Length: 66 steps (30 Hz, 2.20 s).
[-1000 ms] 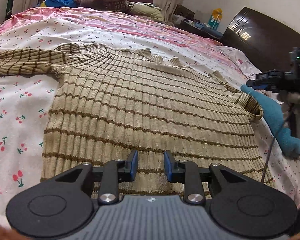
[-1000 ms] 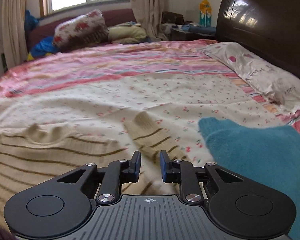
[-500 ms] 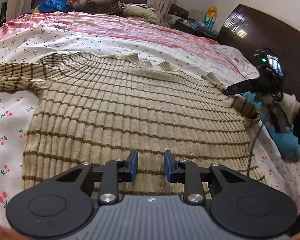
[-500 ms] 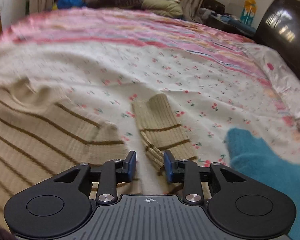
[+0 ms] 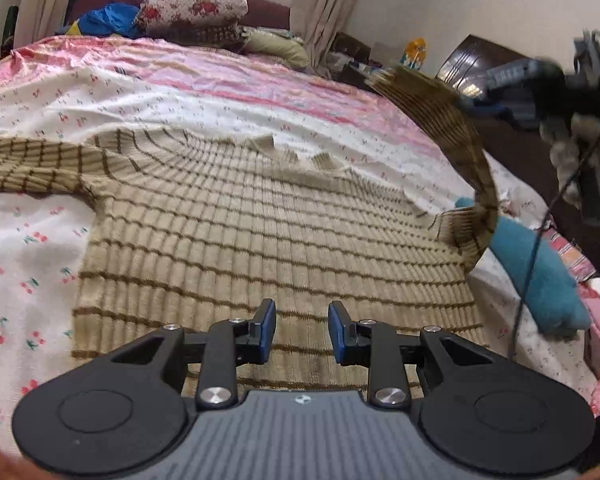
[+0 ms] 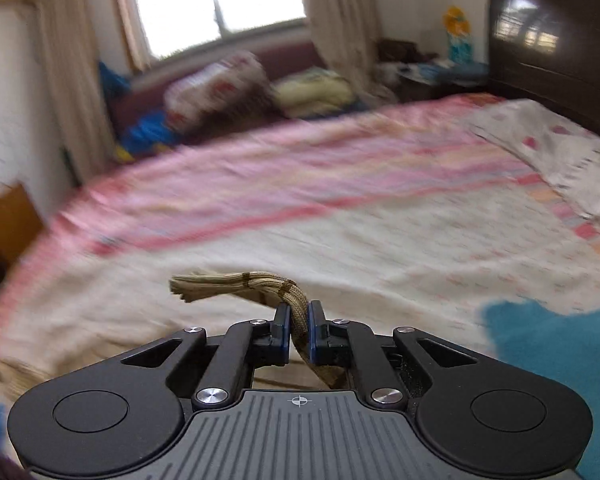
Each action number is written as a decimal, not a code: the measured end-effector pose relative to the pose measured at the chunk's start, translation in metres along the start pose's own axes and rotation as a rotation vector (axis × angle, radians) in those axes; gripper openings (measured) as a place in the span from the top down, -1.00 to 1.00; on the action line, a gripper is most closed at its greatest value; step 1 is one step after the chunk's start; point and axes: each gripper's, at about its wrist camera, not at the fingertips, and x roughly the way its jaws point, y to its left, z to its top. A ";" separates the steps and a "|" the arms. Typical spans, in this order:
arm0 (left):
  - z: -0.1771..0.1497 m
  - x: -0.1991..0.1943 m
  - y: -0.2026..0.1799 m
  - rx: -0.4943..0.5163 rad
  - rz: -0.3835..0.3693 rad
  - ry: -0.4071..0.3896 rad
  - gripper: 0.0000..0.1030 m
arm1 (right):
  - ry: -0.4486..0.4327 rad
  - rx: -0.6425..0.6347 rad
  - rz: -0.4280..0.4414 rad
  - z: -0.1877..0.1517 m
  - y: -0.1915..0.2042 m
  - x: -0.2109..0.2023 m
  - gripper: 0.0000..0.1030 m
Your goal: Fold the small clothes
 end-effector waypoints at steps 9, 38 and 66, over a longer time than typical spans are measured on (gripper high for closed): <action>0.009 -0.029 0.030 -0.041 0.033 -0.078 0.21 | 0.093 -0.065 0.295 -0.028 0.127 0.006 0.71; 0.015 -0.001 0.066 -0.039 0.185 -0.054 0.21 | 0.214 -0.406 0.244 -0.134 0.134 0.046 0.56; 0.015 -0.012 0.096 -0.104 0.148 -0.071 0.20 | 0.224 -0.412 0.300 -0.147 0.212 0.091 0.73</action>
